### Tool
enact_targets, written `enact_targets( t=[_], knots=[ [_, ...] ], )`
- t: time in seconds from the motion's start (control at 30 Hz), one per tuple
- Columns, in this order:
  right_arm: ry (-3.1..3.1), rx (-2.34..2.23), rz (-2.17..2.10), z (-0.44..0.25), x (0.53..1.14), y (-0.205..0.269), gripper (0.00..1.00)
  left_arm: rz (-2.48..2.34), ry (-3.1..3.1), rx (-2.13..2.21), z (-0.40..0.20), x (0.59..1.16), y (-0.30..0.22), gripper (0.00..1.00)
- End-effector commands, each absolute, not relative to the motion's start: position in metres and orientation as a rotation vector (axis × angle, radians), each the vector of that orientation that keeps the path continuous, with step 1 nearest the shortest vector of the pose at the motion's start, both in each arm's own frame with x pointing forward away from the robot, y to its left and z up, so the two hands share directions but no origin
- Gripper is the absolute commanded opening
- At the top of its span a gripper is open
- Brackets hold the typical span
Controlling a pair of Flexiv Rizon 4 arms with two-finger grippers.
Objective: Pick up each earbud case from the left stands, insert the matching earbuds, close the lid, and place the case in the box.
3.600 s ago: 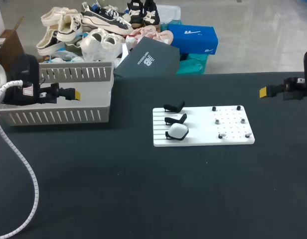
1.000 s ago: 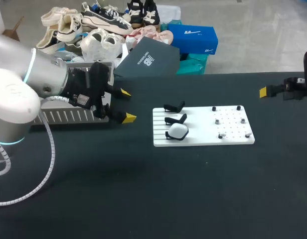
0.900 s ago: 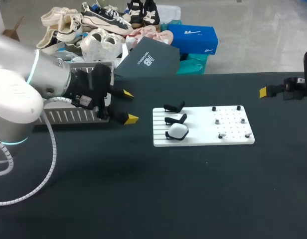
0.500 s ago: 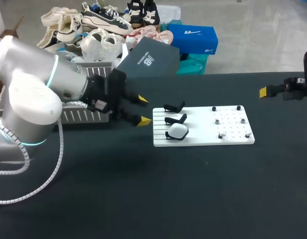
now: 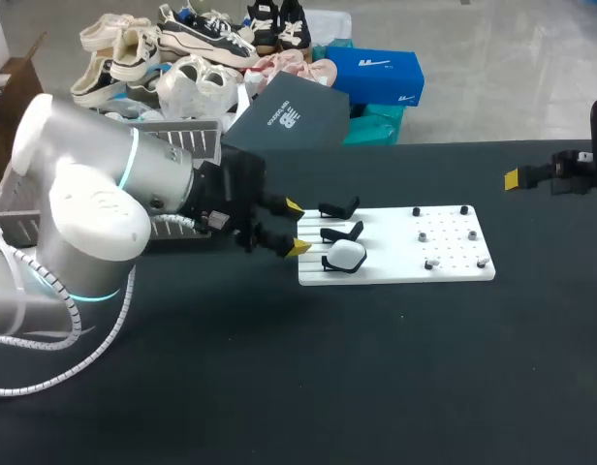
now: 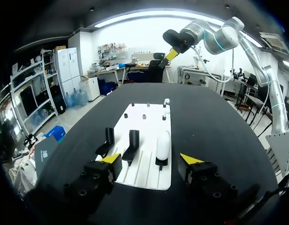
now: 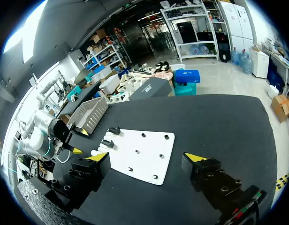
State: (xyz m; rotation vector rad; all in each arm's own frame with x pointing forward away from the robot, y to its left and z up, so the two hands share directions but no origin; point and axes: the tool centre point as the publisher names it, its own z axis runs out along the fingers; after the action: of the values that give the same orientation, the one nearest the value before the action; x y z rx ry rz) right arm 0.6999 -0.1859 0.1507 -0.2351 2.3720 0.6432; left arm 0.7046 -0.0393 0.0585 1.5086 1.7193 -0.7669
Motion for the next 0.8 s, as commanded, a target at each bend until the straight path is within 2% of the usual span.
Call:
enact_targets(
  t=[0.03, 0.1, 0.33, 0.63, 0.8],
  knots=[
    [2.372, -0.236, 0.645, 0.15, 0.7, -0.186, 1.0, -0.767, 1.704, 1.492, 0.049, 0.703, -0.044, 0.89],
    [2.372, -0.236, 0.645, 0.15, 0.7, -0.186, 1.0, -0.776, 1.706, 1.489, 0.047, 0.702, -0.046, 0.91],
    [2.372, -0.236, 0.645, 0.15, 0.7, -0.186, 1.0, -0.786, 1.666, 1.506, 0.039, 0.695, -0.054, 0.87],
    [2.372, -0.236, 0.645, 0.15, 0.7, -0.186, 1.0, -0.771, 1.632, 1.505, 0.034, 0.695, -0.066, 0.73],
    [2.372, -0.236, 0.645, 0.15, 0.7, -0.186, 1.0, -0.771, 1.618, 1.513, 0.035, 0.695, -0.071, 0.71]
  ],
)
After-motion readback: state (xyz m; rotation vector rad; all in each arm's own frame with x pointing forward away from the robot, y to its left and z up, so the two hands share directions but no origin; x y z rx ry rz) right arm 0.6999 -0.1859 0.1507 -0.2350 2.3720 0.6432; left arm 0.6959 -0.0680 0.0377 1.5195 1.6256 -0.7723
